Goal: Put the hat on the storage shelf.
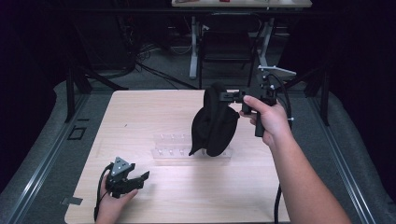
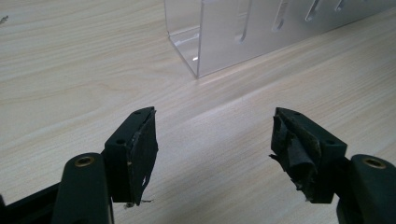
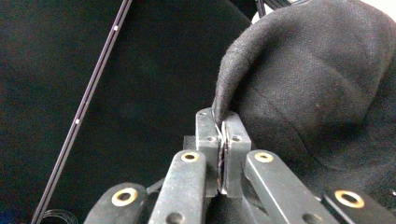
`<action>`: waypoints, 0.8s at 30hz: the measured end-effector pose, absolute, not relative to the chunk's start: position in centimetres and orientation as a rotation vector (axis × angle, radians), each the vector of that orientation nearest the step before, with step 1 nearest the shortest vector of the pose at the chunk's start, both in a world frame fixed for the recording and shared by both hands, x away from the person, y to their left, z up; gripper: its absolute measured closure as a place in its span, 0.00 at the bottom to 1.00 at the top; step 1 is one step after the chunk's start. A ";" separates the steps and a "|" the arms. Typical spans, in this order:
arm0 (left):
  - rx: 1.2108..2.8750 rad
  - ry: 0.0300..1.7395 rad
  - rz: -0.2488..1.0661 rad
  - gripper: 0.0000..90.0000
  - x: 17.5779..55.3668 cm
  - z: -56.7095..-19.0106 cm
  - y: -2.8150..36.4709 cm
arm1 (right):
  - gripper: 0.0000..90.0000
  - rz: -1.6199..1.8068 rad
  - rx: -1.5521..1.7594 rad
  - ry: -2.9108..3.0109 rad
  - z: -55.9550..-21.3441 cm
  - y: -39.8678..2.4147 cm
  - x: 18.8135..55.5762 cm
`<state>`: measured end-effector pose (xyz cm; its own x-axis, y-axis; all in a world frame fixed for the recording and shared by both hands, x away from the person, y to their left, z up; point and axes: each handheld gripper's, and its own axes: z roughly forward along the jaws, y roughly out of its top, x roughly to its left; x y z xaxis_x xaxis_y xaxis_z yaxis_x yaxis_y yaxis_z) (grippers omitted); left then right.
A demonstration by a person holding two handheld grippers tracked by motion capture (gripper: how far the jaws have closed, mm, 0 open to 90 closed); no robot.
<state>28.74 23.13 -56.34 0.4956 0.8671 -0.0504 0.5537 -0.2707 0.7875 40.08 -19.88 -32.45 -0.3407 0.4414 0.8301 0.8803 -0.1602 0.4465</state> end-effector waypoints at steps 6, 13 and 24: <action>1.962 1.167 0.513 0.35 28.7 -56.3 23.1 | 0.98 -1.502 -1.508 -1.715 -32.8 -19.6 40.5; 1.956 1.168 0.513 0.35 28.8 -56.4 23.0 | 0.98 -1.500 -1.496 -1.718 -33.1 -19.0 40.8; 1.951 1.153 0.514 0.38 28.7 -56.0 22.9 | 0.98 -1.517 -1.454 -1.704 -33.6 -17.3 40.8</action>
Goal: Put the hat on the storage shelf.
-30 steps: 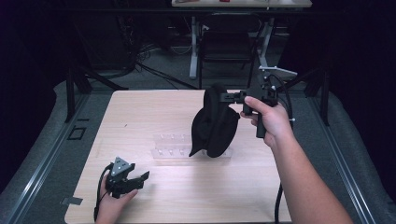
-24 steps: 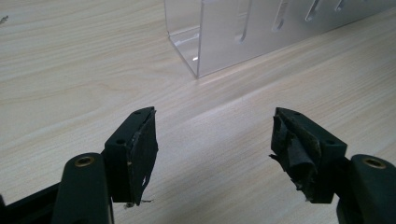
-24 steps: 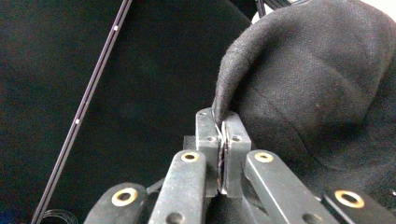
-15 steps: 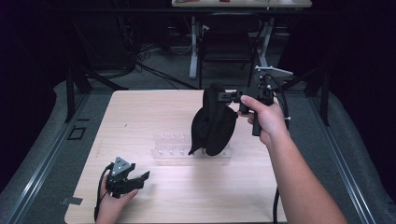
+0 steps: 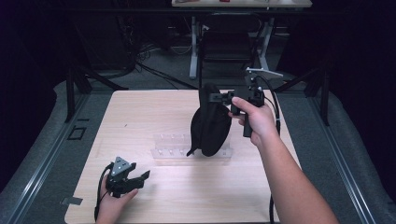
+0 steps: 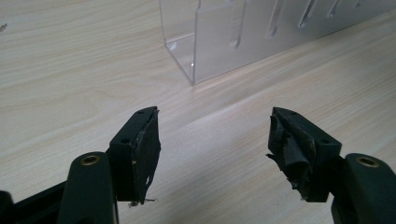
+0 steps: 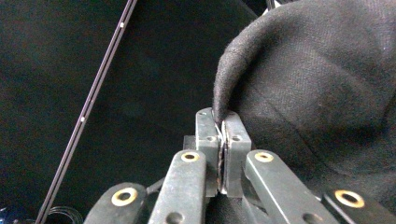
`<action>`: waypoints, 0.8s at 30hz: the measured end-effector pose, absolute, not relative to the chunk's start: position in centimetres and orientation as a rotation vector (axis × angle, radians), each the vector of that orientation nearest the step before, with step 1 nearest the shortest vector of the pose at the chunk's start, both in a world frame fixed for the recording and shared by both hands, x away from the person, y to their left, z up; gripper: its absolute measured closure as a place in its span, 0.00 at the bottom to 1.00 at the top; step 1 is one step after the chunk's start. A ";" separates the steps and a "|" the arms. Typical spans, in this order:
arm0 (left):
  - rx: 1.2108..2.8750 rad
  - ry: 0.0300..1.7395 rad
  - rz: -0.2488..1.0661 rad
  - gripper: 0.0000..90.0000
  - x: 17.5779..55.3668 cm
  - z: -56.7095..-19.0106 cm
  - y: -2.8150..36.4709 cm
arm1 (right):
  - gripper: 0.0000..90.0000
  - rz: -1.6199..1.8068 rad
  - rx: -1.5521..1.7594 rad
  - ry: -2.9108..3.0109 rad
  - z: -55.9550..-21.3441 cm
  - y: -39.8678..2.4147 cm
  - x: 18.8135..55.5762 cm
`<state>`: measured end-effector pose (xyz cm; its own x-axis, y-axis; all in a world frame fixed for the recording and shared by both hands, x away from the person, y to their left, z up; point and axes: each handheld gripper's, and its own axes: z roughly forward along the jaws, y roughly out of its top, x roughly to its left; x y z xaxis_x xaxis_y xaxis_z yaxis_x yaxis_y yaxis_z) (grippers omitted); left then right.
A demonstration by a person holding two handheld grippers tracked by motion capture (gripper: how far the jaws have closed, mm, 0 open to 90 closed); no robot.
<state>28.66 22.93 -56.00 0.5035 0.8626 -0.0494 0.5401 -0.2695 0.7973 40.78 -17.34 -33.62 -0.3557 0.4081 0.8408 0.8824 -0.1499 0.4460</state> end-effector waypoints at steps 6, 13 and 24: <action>1.905 1.133 0.485 0.43 28.6 -55.5 22.7 | 0.98 -1.535 -1.430 -1.674 -34.2 -16.8 40.7; 1.865 1.112 0.488 0.45 28.5 -54.2 22.3 | 0.98 -1.545 -1.425 -1.653 -34.6 -16.5 40.9; 1.919 0.991 0.479 0.54 28.6 -52.4 19.2 | 0.98 -1.544 -1.441 -1.664 -34.5 -16.2 40.8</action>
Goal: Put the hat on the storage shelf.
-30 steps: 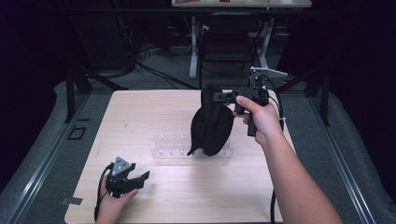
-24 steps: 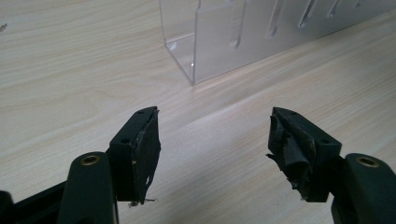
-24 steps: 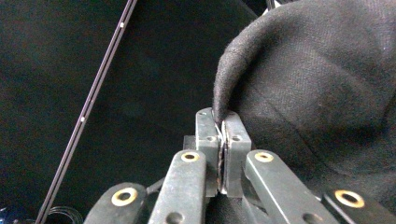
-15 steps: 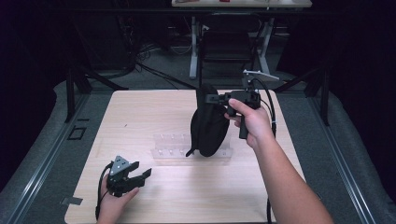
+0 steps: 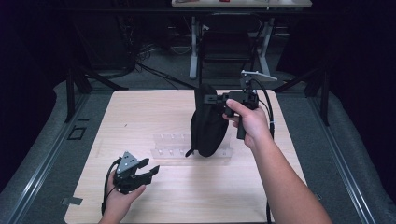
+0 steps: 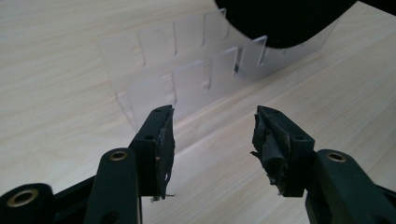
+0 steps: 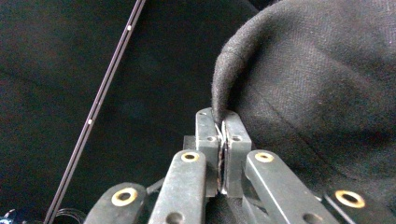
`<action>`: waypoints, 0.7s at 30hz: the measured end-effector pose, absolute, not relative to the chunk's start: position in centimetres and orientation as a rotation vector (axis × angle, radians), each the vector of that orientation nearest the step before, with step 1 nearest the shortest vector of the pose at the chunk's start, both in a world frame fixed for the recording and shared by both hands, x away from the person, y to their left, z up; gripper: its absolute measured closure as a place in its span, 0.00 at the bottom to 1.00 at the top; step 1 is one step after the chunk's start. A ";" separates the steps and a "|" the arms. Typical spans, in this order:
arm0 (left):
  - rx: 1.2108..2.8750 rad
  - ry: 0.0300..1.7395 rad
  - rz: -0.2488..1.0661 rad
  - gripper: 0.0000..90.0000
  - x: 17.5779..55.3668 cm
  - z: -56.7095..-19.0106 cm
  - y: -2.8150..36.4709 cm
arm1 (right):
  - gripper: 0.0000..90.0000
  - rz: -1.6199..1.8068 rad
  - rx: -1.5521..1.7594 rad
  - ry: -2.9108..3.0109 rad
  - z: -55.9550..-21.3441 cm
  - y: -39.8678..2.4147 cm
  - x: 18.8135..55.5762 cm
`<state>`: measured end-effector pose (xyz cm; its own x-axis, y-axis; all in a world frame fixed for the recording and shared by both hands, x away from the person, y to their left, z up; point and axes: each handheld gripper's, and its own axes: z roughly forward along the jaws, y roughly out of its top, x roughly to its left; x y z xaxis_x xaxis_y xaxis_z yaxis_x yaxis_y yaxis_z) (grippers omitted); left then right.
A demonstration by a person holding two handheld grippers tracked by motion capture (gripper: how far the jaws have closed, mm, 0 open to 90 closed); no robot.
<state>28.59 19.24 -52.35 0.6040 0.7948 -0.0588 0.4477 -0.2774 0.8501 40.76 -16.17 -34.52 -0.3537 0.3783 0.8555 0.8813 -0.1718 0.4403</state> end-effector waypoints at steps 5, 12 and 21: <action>1.917 0.937 0.486 0.57 28.9 -51.1 17.6 | 0.98 -1.544 -1.439 -1.668 -34.5 -16.0 40.8; 1.932 0.876 0.475 0.63 29.2 -49.5 15.4 | 0.98 -1.549 -1.440 -1.663 -34.6 -15.9 40.7; 1.951 0.807 0.469 0.69 29.2 -48.2 13.0 | 0.98 -1.552 -1.440 -1.663 -34.6 -15.8 40.8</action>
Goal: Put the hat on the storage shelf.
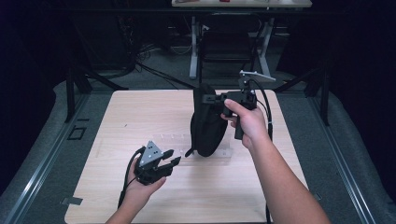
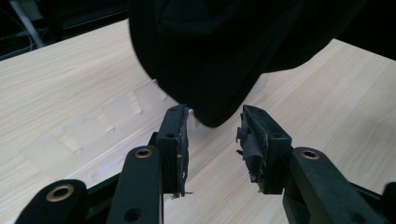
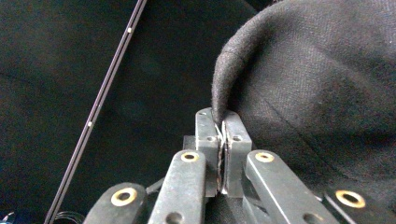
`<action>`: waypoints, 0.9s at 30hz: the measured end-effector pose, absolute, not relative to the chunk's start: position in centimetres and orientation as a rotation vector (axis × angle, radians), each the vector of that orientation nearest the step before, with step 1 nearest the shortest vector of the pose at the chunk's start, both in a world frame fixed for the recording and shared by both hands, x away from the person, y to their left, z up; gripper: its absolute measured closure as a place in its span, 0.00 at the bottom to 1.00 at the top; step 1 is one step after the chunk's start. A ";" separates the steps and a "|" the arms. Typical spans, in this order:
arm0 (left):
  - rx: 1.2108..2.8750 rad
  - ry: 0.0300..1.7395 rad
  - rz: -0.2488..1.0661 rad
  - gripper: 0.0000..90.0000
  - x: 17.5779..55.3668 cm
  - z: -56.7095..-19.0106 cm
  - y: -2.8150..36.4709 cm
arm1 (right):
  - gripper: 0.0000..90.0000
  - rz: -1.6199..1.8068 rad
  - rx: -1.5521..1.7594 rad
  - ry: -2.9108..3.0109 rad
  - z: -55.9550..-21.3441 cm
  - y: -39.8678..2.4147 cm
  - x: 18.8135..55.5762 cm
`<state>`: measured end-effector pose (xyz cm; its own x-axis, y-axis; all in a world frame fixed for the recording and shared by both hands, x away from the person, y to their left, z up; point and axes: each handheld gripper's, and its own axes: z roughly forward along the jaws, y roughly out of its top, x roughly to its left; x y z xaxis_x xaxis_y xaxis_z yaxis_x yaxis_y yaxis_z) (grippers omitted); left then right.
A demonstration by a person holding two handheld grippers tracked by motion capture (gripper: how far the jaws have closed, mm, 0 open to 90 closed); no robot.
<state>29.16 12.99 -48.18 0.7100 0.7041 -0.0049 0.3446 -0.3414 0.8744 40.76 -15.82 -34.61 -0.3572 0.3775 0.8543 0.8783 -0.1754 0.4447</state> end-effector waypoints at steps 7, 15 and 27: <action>1.955 0.780 0.454 0.70 29.2 -47.8 11.7 | 0.98 -1.551 -1.445 -1.667 -34.5 -15.7 40.7; 1.988 0.772 0.463 0.78 29.5 -48.3 10.4 | 0.97 -1.551 -1.446 -1.671 -34.5 -15.5 40.6; 2.003 0.772 0.526 0.90 29.8 -48.5 9.8 | 0.97 -1.554 -1.450 -1.680 -34.4 -15.7 40.5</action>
